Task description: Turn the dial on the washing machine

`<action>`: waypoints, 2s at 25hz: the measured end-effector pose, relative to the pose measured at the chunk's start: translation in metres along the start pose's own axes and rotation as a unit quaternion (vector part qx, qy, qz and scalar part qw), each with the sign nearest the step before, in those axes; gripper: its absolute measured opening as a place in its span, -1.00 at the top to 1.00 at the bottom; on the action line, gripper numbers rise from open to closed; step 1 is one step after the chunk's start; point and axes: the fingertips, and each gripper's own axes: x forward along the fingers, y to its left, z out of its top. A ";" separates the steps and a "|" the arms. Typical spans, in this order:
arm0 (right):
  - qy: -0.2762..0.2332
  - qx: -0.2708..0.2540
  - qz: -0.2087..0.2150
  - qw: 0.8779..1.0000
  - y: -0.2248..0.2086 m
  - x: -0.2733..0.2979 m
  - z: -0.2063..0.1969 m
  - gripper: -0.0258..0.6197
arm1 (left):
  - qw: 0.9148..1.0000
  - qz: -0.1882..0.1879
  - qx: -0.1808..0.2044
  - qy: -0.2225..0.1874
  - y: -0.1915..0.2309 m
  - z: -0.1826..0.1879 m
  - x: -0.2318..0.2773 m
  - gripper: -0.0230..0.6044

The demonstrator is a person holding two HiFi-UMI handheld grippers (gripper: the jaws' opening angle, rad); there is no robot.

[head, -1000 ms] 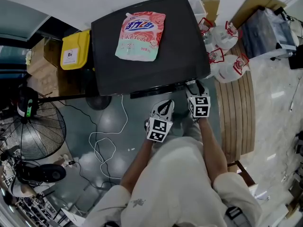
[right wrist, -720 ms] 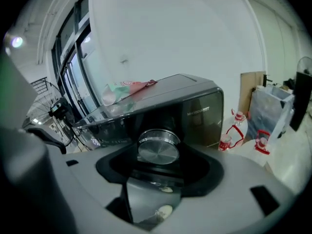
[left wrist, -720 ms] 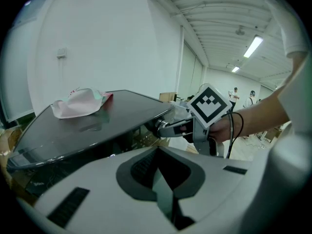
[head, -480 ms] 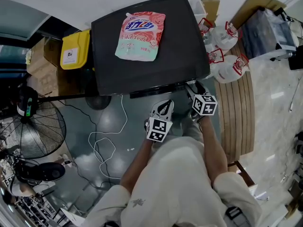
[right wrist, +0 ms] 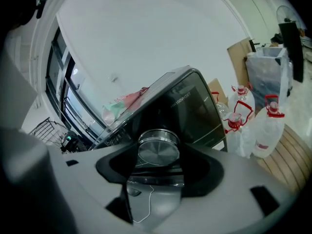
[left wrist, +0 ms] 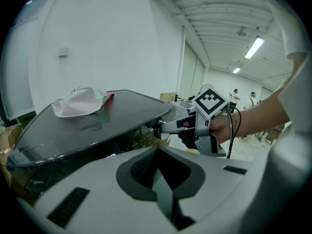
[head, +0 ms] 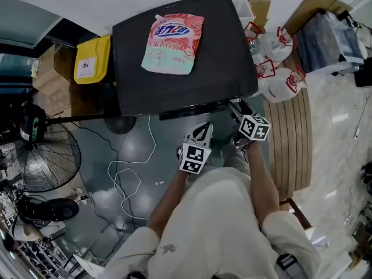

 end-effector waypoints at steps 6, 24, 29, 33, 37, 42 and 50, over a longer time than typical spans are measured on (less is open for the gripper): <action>-0.006 0.040 0.017 0.999 -0.002 0.001 0.000 0.07 | 1.000 -0.001 -0.002 0.002 0.000 0.000 0.000 0.88; -0.020 0.167 0.079 0.983 0.004 0.001 0.001 0.06 | 1.000 0.001 -0.005 0.004 0.000 0.000 0.000 0.88; -0.022 0.171 0.081 0.982 0.004 0.001 0.001 0.06 | 1.000 0.001 -0.005 0.004 -0.001 -0.001 0.000 0.88; -0.024 0.168 0.078 0.982 0.002 0.000 0.001 0.06 | 1.000 0.003 -0.005 0.004 -0.001 0.000 0.000 0.88; -0.026 0.166 0.075 0.983 0.002 -0.002 0.003 0.03 | 1.000 0.006 -0.004 0.000 -0.001 0.002 -0.002 0.88; -0.013 0.101 0.041 0.994 -0.009 -0.007 -0.002 -0.01 | 1.000 0.012 -0.013 -0.004 0.004 0.002 -0.004 0.89; -0.017 -0.118 -0.005 0.993 0.018 -0.039 0.015 0.12 | 0.999 0.031 -0.030 -0.034 0.022 0.018 -0.015 0.88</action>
